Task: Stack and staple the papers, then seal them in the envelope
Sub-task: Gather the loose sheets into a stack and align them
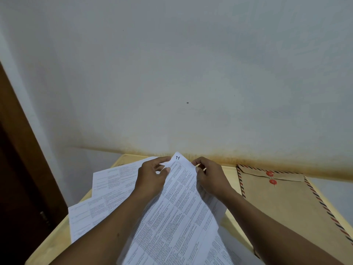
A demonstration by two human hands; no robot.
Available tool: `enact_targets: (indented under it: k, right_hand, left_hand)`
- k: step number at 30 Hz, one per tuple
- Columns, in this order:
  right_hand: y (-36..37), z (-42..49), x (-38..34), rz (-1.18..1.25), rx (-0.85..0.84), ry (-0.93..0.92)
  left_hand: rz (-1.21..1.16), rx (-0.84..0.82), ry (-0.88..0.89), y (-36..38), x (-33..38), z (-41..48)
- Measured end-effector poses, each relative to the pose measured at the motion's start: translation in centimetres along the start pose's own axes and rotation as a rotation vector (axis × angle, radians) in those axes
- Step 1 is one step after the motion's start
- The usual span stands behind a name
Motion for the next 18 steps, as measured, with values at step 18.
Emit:
enact_targets:
  k: [18]
  right_hand:
    - [10.1, -2.9, -2.5, -0.298, -0.538, -0.144]
  left_hand:
    - [-0.068, -0.196, -0.432, -12.8, -9.7, -3.2]
Point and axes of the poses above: each hand's wrist, its own z-axis towards the middle knuckle, its own y-axis out of the palm, x = y × z, the point moved 9 cm from there along z, towards the middle knuckle, and after that the axes turned 7 degrees about -z, right-handed, at the moved point
